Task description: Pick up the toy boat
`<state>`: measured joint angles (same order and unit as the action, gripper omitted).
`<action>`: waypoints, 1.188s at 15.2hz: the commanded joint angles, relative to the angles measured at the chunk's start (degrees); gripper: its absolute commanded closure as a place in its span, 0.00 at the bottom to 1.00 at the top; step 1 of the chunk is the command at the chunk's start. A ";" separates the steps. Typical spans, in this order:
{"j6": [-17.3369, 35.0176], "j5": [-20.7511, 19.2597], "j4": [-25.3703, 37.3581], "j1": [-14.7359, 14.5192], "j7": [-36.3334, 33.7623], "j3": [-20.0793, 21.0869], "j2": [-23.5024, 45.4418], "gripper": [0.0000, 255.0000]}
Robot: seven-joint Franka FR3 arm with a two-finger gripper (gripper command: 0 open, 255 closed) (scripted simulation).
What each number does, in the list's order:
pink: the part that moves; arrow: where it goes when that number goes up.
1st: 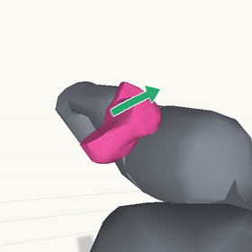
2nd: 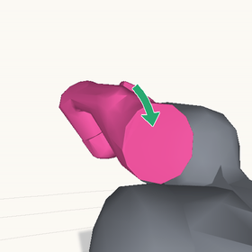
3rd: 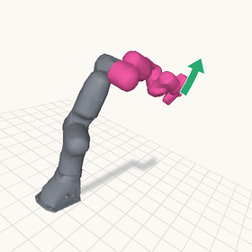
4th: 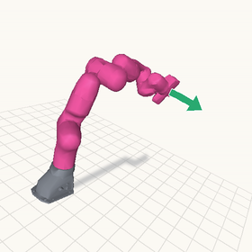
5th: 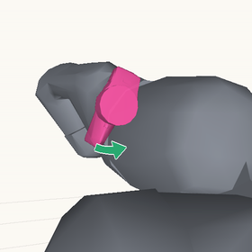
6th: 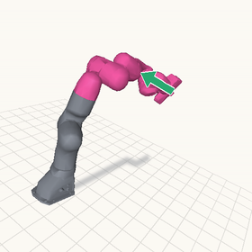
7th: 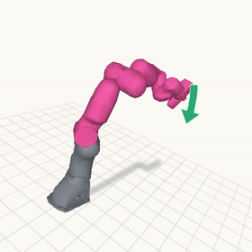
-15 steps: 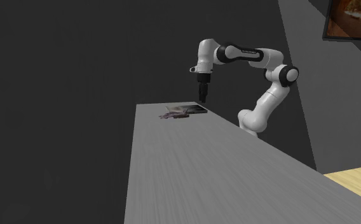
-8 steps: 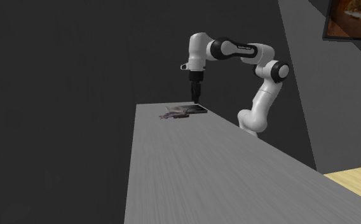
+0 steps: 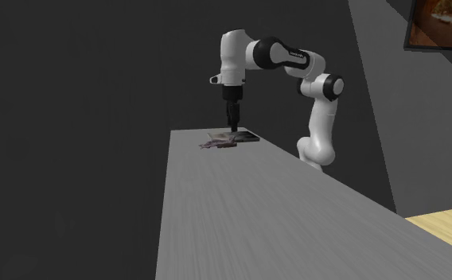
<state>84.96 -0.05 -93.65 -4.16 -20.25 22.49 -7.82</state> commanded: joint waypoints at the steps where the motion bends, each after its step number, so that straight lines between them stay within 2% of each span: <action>1: -2.26 -2.72 7.06 -1.12 -2.62 2.30 6.16 0.00; 4: -6.73 -7.68 18.50 -4.33 -6.28 5.06 15.70 0.00; 6: -10.82 -11.74 27.98 -7.79 -8.39 6.36 23.00 0.00; 7: -11.42 -12.25 29.36 -8.48 -8.58 6.28 23.99 0.00; 14: -3.68 -10.26 18.36 -6.51 -8.39 5.90 20.34 0.00; 16: -3.67 -10.25 18.35 -6.51 -8.39 5.89 20.33 0.00; 17: -3.63 -10.21 18.22 -6.47 -8.36 5.88 20.23 1.00; 18: -3.65 -10.20 18.23 -6.47 -8.36 5.88 20.22 1.00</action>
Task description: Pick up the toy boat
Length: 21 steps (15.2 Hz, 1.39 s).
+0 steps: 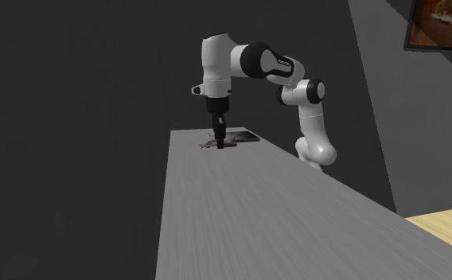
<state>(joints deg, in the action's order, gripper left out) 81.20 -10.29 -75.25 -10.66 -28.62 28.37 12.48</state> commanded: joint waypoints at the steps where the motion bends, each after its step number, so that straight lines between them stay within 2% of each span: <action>1: 0.11 0.03 -0.15 0.03 0.00 0.00 -0.06 1.00; 8: 0.08 -0.02 -0.04 -0.01 -0.02 0.00 0.04 1.00; 15: -7.01 -1.78 9.99 -1.85 -0.18 0.26 3.33 1.00; 21: -14.55 -4.51 21.90 -4.89 -0.26 0.34 8.05 1.00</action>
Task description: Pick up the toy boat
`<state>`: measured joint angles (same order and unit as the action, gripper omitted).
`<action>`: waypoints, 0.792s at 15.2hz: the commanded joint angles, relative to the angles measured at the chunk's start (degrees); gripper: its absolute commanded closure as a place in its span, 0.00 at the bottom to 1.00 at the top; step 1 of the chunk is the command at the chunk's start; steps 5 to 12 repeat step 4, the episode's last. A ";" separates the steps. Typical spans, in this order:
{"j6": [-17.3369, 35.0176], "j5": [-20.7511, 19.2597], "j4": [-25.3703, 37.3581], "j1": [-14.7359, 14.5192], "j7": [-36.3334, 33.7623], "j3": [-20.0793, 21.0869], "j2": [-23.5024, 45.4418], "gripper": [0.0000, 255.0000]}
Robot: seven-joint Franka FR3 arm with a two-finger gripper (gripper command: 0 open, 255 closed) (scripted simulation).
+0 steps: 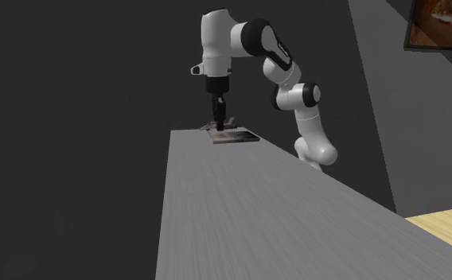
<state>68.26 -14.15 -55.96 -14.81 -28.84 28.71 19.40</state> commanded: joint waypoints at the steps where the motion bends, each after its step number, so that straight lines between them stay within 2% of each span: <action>1: -3.14 -1.31 5.21 -1.53 -0.01 -0.04 2.23 1.00; 3: -5.08 -2.20 8.61 -2.64 0.08 -0.16 3.73 1.00; 12: -5.08 -2.20 8.62 -2.65 0.09 -0.18 3.73 1.00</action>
